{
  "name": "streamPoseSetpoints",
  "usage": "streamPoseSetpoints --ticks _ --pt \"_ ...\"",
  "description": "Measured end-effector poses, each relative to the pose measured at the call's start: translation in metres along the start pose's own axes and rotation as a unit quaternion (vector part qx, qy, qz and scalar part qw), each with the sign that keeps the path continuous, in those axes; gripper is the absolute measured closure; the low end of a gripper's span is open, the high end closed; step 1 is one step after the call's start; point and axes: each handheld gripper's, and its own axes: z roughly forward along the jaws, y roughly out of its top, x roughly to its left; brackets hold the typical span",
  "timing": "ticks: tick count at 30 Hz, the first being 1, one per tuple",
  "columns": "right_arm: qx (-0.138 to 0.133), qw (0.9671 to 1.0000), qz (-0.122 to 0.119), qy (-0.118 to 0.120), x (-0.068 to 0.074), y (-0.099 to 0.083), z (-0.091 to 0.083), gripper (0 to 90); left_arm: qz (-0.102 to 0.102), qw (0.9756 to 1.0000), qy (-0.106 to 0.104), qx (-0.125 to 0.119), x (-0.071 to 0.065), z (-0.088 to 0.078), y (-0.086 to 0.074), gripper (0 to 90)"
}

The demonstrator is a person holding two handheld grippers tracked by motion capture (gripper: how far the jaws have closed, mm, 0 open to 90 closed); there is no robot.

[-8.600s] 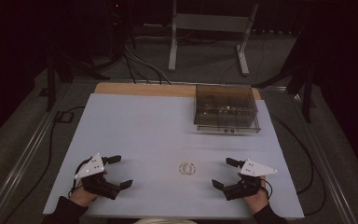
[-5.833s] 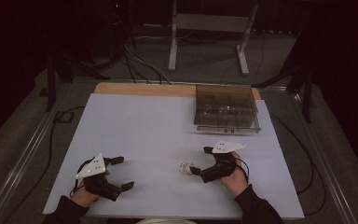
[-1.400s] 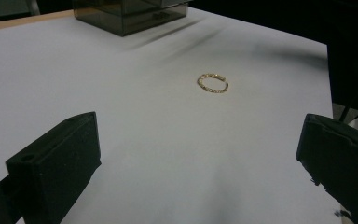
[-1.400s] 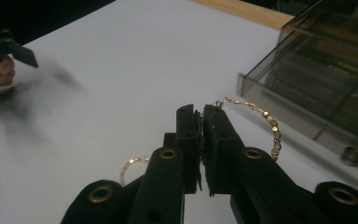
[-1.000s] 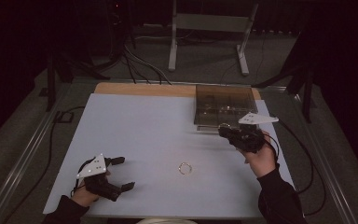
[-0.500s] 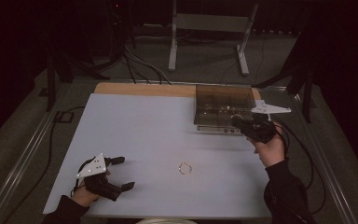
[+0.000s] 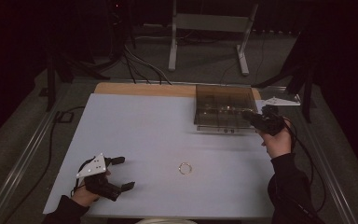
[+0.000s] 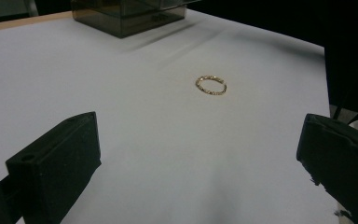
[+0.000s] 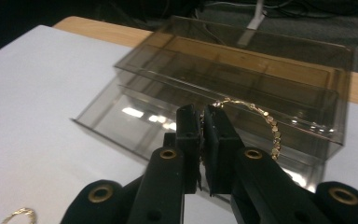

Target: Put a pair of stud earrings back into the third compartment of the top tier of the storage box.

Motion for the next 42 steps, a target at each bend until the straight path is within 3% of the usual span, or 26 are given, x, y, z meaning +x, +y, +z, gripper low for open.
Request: streamPoseSetpoints --ticks 8,20,29,42 --pt "0.02 0.9996 0.017 -0.013 -0.017 -0.007 0.015 85.1 0.002 1.0 0.001 -0.001 0.0 0.0 0.0 0.5" --pt "0.052 0.9978 0.032 -0.024 -0.031 -0.017 0.036 84.6 -0.001 1.0 0.001 -0.003 0.0 -0.001 0.0 0.5" --pt "0.026 0.9986 0.041 -0.021 -0.031 -0.012 0.027 62.0 -0.001 1.0 0.0 -0.003 0.0 0.0 0.0 0.5" --pt "-0.006 0.9992 0.025 0.03 0.0 -0.002 0.01 33.3 -0.002 1.0 0.0 -0.004 0.001 -0.001 0.001 0.5"
